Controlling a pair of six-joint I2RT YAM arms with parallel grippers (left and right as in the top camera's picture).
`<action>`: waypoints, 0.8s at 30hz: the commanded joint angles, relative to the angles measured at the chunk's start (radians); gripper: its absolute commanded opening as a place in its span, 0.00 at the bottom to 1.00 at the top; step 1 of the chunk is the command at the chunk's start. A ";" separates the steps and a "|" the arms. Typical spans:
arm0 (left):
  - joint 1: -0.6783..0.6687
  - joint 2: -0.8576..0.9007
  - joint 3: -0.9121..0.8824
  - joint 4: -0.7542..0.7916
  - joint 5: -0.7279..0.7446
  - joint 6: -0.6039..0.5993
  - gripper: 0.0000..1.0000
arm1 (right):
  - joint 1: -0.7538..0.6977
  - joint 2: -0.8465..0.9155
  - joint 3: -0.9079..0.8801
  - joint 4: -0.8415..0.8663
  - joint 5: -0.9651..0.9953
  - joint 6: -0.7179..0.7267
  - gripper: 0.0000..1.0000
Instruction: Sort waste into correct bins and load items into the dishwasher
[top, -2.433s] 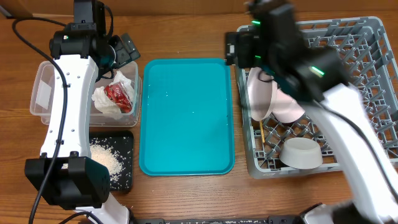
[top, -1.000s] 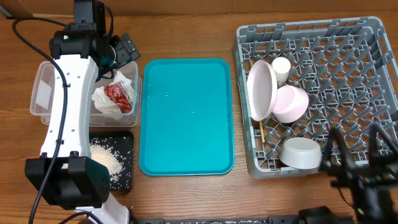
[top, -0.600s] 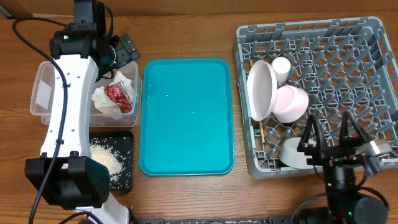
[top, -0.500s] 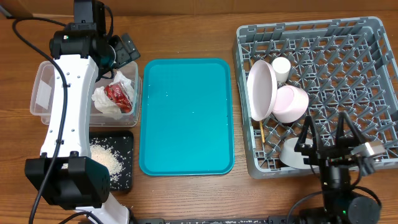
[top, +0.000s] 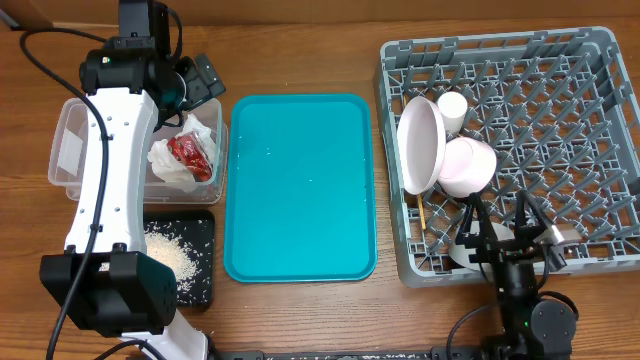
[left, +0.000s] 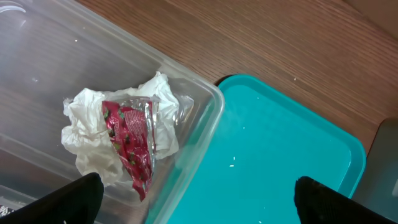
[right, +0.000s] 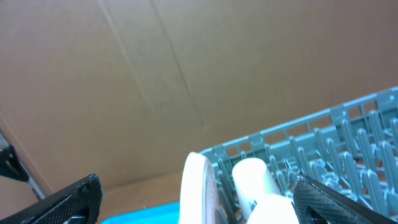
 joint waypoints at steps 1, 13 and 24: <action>-0.007 -0.014 0.014 0.004 0.004 0.012 1.00 | -0.008 -0.013 -0.036 0.002 -0.005 0.002 1.00; -0.007 -0.014 0.014 0.004 0.004 0.012 1.00 | -0.007 -0.013 -0.036 -0.187 -0.003 0.002 1.00; -0.007 -0.014 0.014 0.004 0.004 0.012 1.00 | -0.007 -0.013 -0.036 -0.180 -0.089 -0.509 1.00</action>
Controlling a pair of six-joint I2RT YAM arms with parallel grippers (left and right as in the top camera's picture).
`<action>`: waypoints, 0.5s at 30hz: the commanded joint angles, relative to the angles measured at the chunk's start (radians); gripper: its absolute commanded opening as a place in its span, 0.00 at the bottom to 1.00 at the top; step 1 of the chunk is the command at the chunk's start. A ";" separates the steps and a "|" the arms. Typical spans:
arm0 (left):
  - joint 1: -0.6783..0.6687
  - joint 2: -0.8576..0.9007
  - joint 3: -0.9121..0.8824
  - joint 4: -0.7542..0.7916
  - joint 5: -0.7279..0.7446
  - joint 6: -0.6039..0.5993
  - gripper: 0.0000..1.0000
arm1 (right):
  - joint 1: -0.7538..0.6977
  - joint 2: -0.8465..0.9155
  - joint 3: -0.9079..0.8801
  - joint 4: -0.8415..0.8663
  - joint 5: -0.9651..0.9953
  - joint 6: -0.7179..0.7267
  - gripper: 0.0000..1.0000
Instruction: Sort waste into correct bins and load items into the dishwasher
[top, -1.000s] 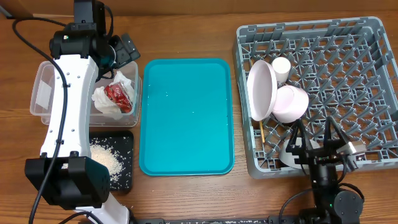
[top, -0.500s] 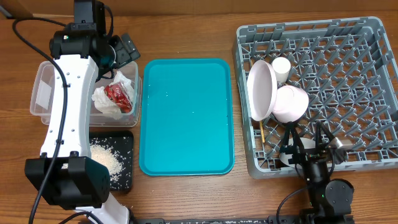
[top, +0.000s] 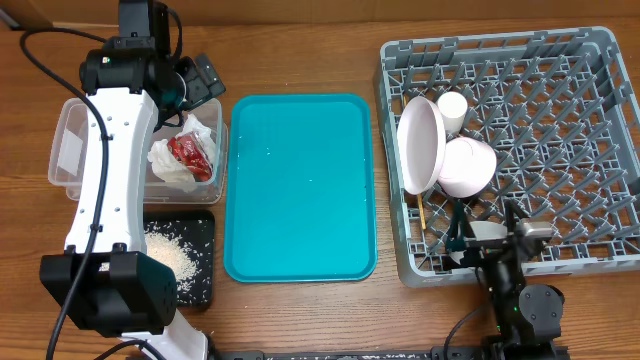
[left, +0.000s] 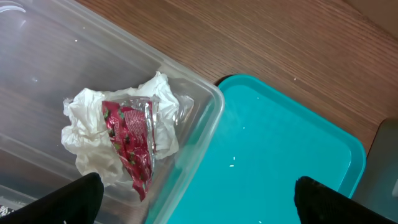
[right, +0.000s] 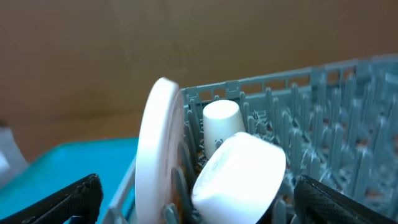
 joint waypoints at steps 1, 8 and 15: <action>-0.007 -0.014 0.014 0.004 0.004 0.012 1.00 | -0.007 -0.012 -0.011 0.013 -0.082 -0.328 1.00; -0.007 -0.014 0.014 0.004 0.004 0.011 1.00 | -0.007 -0.012 -0.011 0.010 -0.071 -0.399 1.00; -0.007 -0.014 0.014 0.004 0.004 0.012 1.00 | -0.008 -0.012 -0.011 0.002 0.005 -0.238 1.00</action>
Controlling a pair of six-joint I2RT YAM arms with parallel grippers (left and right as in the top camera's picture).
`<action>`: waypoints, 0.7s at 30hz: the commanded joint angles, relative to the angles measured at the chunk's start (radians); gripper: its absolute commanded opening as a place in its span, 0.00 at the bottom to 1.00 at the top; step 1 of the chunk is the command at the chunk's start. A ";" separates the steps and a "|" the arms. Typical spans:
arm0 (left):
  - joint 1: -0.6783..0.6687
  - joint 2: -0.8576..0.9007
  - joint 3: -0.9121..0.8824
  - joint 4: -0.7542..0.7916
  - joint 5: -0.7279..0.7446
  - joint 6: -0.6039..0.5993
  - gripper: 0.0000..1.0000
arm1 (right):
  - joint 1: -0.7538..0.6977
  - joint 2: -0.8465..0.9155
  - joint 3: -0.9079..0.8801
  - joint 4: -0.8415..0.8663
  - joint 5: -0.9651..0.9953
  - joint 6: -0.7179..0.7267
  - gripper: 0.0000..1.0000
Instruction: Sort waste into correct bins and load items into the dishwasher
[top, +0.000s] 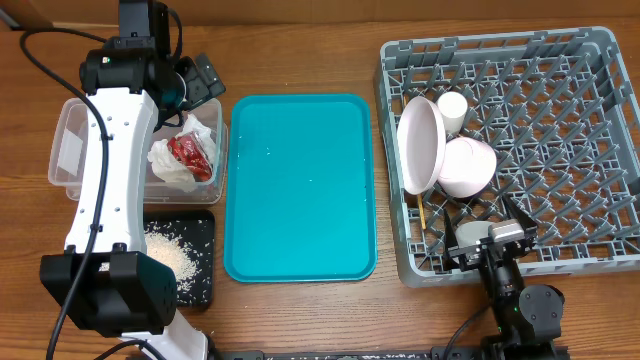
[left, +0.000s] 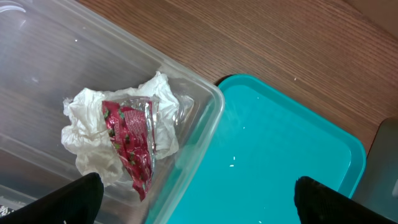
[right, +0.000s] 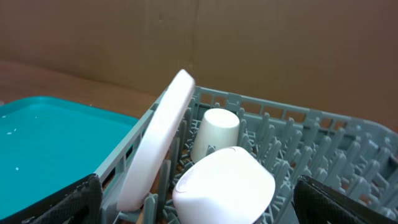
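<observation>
My left gripper (left: 199, 200) hangs open over the right wall of a clear plastic bin (left: 205, 109), nothing between its fingers. In the bin lie a crumpled white tissue (left: 93, 134) and a red wrapper (left: 130, 146). The teal tray (top: 300, 185) in the middle is bare but for crumbs. The grey dish rack (top: 560, 90) holds a white plate (right: 158, 146) on edge, a white cup (right: 214, 130) and an upturned pale bowl (right: 227, 180). My right gripper (right: 199, 202) stands open at the rack's front edge, facing the bowl and holding nothing.
A black tray with rice grains (top: 180, 258) lies in front of the bin. A thin wooden stick (top: 422, 213) pokes from the rack's left front. A brown cardboard wall (right: 280, 43) rises behind the table. The left arm (top: 105, 170) spans the bin.
The right wrist has turned: its view now takes in the teal tray at the left and shows the plate leaning the other way. The left arm and the bin's contents are unchanged.
At first the right gripper stood open at the rack's front edge, its camera mostly on the cardboard wall. Then it looked lower, onto the plate, cup and bowl. Now it faces them from a turned angle. The left gripper stayed open over the bin throughout.
</observation>
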 joint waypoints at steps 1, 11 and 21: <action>-0.006 -0.014 0.014 0.004 0.004 0.012 1.00 | -0.008 -0.012 -0.011 -0.001 0.071 0.120 1.00; -0.007 -0.014 0.014 0.004 0.004 0.012 1.00 | -0.008 -0.012 -0.011 0.003 0.106 0.251 1.00; -0.007 -0.014 0.014 0.004 0.004 0.012 1.00 | -0.008 -0.012 -0.011 0.003 0.106 0.251 1.00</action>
